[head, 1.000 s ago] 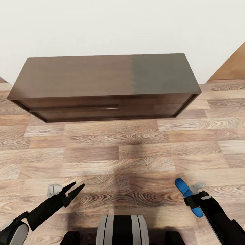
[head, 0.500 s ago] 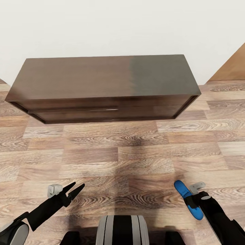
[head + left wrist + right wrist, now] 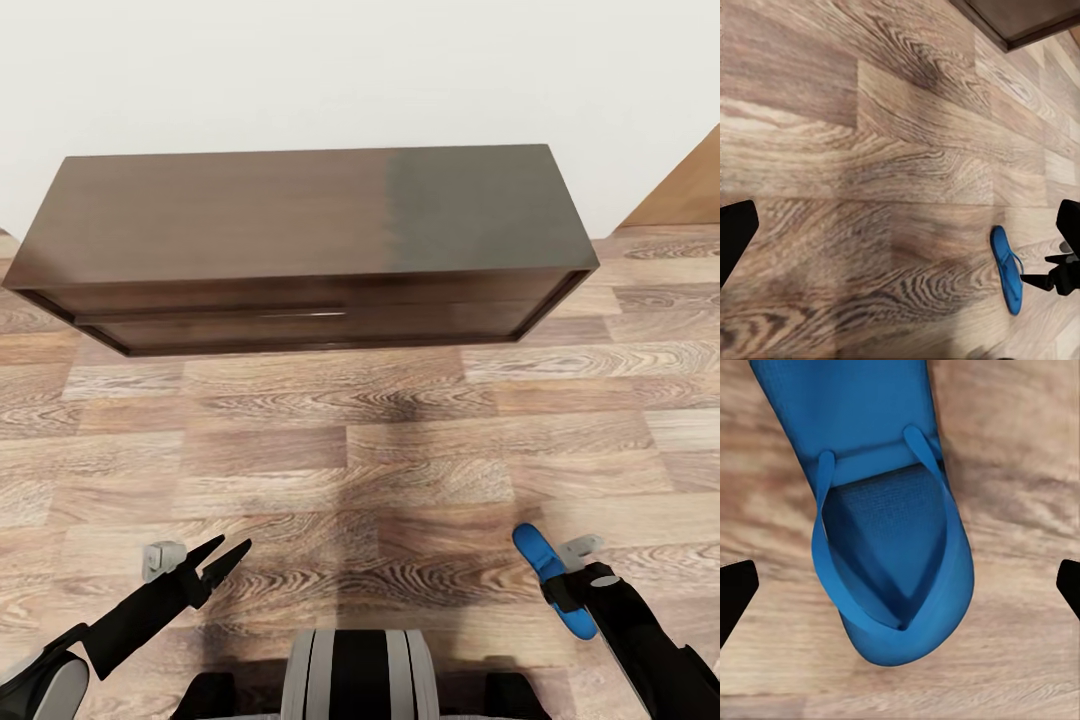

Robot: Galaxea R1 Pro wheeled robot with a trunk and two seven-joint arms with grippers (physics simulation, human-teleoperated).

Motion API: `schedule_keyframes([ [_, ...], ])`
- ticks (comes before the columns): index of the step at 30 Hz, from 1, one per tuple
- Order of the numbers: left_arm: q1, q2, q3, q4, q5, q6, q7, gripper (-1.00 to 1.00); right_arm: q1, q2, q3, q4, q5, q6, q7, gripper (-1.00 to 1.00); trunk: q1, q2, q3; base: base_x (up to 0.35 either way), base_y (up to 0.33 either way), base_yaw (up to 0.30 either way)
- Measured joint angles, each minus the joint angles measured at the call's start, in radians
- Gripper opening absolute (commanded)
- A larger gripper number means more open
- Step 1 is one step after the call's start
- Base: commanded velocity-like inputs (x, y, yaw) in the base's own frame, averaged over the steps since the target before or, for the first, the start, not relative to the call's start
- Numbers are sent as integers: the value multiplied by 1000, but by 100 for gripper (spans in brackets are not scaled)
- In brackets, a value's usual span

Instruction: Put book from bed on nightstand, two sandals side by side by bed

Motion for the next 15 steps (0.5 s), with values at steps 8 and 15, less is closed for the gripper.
schedule_keyframes([
  [8,0,-1,0,0,0,0,0,100,0,0,0,0,0,0,0,100,4,-2,-31,0,0,0],
  [15,0,0,0,0,0,0,0,100,0,0,3,0,0,0,0,100,4,-2,-35,0,0,0],
])
